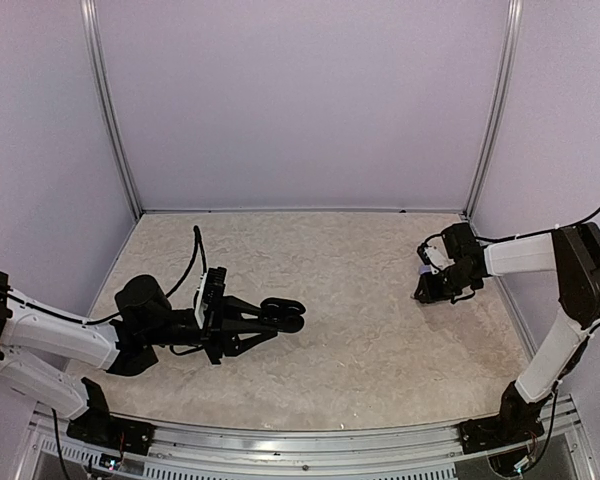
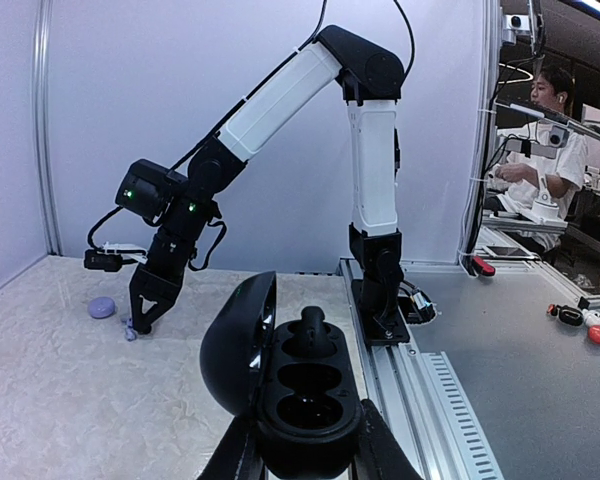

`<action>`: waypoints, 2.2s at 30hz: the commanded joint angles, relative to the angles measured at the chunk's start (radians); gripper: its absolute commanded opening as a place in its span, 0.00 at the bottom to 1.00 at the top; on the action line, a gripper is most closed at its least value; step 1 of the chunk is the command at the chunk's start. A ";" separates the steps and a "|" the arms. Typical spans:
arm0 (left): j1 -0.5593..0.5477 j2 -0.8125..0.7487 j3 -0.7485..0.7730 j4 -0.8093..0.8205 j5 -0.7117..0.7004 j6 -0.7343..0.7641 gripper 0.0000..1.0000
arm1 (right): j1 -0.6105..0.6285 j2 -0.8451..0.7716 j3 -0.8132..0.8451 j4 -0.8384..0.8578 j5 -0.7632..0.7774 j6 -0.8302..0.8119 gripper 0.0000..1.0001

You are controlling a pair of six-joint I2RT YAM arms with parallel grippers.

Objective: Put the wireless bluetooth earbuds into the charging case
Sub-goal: Pick up the left earbud from the center of the board.

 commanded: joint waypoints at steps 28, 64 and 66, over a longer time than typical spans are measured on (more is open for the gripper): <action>0.002 -0.008 0.001 0.021 -0.012 -0.008 0.09 | 0.002 -0.012 0.000 -0.093 0.115 0.000 0.24; 0.004 0.002 0.007 0.021 -0.010 -0.004 0.10 | -0.006 -0.002 0.050 -0.098 0.140 -0.007 0.21; 0.004 0.003 0.008 0.022 -0.009 -0.002 0.10 | -0.006 -0.001 0.049 -0.097 0.140 -0.006 0.19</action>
